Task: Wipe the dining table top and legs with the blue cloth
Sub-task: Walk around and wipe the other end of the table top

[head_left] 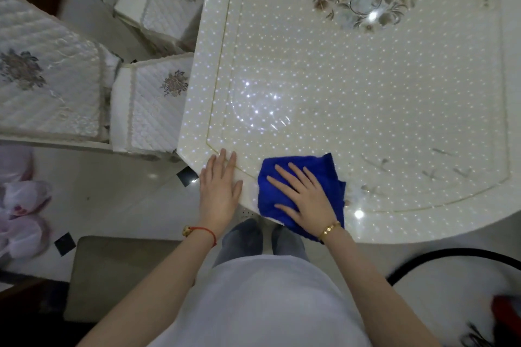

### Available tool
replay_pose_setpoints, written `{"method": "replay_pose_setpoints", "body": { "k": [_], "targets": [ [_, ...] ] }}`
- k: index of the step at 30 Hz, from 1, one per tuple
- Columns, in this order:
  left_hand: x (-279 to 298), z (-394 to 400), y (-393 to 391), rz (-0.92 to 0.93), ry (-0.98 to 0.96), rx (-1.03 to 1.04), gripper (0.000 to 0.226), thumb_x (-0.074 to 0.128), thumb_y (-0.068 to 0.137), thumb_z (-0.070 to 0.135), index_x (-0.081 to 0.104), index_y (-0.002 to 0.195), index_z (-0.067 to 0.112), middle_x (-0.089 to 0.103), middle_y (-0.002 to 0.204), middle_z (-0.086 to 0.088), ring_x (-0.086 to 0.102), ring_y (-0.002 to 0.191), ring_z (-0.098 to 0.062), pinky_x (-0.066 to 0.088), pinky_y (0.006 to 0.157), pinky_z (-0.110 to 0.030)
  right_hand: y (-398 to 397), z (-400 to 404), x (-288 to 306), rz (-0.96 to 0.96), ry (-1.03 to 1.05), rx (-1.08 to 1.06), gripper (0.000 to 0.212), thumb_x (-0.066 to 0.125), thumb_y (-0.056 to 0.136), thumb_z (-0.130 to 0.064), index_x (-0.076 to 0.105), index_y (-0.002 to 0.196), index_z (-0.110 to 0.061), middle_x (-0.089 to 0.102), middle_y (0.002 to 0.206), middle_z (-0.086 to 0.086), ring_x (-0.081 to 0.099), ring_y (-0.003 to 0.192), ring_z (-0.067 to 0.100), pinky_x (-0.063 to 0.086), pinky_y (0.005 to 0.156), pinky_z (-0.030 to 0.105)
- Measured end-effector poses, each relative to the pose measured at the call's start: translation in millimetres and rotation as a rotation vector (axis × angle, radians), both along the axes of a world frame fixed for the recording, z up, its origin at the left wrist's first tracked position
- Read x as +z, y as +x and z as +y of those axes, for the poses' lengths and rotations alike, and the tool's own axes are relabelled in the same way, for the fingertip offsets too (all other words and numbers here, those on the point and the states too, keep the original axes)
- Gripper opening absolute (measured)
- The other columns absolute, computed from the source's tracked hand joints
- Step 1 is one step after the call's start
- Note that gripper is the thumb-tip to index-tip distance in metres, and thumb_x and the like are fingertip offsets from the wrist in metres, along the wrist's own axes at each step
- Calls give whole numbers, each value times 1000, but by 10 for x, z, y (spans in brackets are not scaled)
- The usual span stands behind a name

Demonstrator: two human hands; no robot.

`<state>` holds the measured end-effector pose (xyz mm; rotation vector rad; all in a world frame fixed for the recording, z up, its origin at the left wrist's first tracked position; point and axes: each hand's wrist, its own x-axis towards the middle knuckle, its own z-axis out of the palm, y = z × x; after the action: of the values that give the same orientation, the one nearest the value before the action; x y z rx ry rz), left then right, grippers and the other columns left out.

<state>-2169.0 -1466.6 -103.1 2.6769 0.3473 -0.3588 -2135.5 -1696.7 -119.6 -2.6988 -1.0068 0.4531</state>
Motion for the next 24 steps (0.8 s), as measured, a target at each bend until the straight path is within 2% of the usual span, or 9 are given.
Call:
{"method": "replay_pose_setpoints", "body": {
  "k": [3, 6, 8, 9, 11, 13, 15, 20, 24],
  "targets": [
    [19, 2, -9, 2, -11, -5, 62, 48, 99, 27, 19, 153, 21, 15, 162, -4, 11, 148, -27, 14, 123, -48, 262, -400, 22, 14, 21, -121, 59, 37, 95, -53, 24, 150, -37, 20, 159, -6, 19, 147, 22, 19, 118, 47],
    [30, 2, -6, 13, -18, -2, 62, 47, 99, 27, 18, 154, 21, 13, 162, -4, 9, 149, -26, 12, 124, -47, 838, -263, -4, -17, 5, -523, 60, 30, 94, -55, 28, 150, -32, 25, 158, -1, 22, 145, 26, 17, 119, 46],
    [31, 5, -5, 14, -10, -9, 63, 47, 99, 28, 17, 154, 21, 13, 162, -4, 8, 149, -26, 10, 124, -46, 1051, 69, -24, -39, -13, -687, 63, 26, 94, -58, 28, 150, -29, 25, 158, 2, 21, 145, 28, 12, 120, 44],
    [32, 13, -6, 17, -12, -12, 63, 47, 99, 28, 17, 154, 21, 13, 162, -4, 8, 149, -25, 10, 124, -46, 1044, 230, -21, -38, -26, -665, 63, 27, 94, -58, 26, 151, -29, 24, 159, 2, 21, 146, 28, 11, 120, 44],
    [38, 27, -8, 19, -17, -25, 64, 47, 98, 29, 16, 154, 21, 13, 162, -4, 8, 149, -25, 10, 124, -45, 824, 441, -31, -45, -51, -493, 60, 33, 97, -54, 23, 152, -31, 22, 159, 1, 20, 146, 27, 12, 120, 44],
    [52, 31, -2, 24, -13, -46, 65, 48, 98, 29, 16, 154, 21, 12, 162, -5, 9, 150, -26, 12, 124, -46, 476, 453, -45, -47, -28, -341, 59, 38, 98, -51, 24, 151, -31, 21, 159, -2, 20, 146, 25, 14, 121, 44],
    [68, 32, 2, 37, 0, -61, 64, 47, 99, 28, 16, 154, 19, 12, 162, -6, 9, 150, -27, 12, 124, -47, 136, 323, -57, -20, -14, -282, 58, 38, 98, -50, 24, 151, -31, 19, 160, -4, 20, 147, 22, 13, 121, 43],
    [123, -176, -30, -21, 41, -202, 61, 48, 98, 23, 22, 153, 16, 18, 161, -8, 14, 150, -28, 16, 123, -49, -428, -377, -14, -22, -40, -406, 59, 33, 98, -51, 24, 151, -30, 23, 158, -3, 23, 146, 21, 14, 120, 41],
    [105, -598, -35, -35, 35, -316, 63, 49, 97, 26, 21, 152, 17, 20, 160, -7, 18, 149, -27, 23, 121, -49, -234, -1034, 47, -8, -41, -564, 60, 33, 97, -52, 21, 152, -31, 22, 159, -1, 20, 146, 22, 15, 121, 42]
  ]
}}
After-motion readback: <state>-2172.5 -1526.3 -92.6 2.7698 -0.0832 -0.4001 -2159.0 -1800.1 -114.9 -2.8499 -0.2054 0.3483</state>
